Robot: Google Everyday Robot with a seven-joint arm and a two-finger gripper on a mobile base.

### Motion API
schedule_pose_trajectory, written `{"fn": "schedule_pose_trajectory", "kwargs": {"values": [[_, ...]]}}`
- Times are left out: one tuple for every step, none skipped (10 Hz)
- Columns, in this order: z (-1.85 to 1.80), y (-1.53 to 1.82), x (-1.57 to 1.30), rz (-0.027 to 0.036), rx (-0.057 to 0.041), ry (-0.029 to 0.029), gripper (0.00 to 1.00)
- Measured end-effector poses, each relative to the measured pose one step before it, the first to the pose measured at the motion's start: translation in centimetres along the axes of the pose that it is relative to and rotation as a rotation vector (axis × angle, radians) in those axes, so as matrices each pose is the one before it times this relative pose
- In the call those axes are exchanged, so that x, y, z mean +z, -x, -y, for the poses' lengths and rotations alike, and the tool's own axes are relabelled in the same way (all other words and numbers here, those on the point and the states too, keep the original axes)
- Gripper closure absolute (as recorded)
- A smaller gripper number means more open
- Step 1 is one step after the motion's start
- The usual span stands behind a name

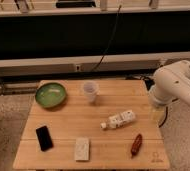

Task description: Pick up the ceramic cup

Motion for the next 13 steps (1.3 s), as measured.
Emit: {"fn": "schedule_pose_trajectory", "kwargs": {"values": [[0.003,-0.001,-0.007,0.00000,0.00011,-0.00011,0.20],[0.001,0.000,0.001,0.00000,-0.00005,-0.00001,0.20],[0.000,-0.001,-0.002,0.00001,0.00002,-0.00003,0.20],[-0.002,0.002,0.002,0.00001,-0.00002,0.00009,0.20],[-0.003,-0.004,0.003,-0.00007,0.00002,0.00003,0.20],[0.002,0.006,-0.001,0.00003,-0.00006,0.00001,0.20],[0.077,0.027,-0.011,-0.00138,-0.00149,-0.00127,0.20],[0.408,0.180,0.011,-0.01015,-0.01096,-0.00721,0.20],[1.521,1.389,-0.071,-0.00987,-0.02944,-0.01561,0.20],[1.383,0.948,0.092,-0.00788,-0.02146,-0.01170,0.20],[1.178,0.743,0.040,-0.00817,-0.01670,-0.00723,0.20],[0.689,0.320,0.022,-0.01004,-0.01275,-0.00530,0.20],[0.212,0.218,0.095,-0.00935,-0.01680,-0.00217,0.20]]}}
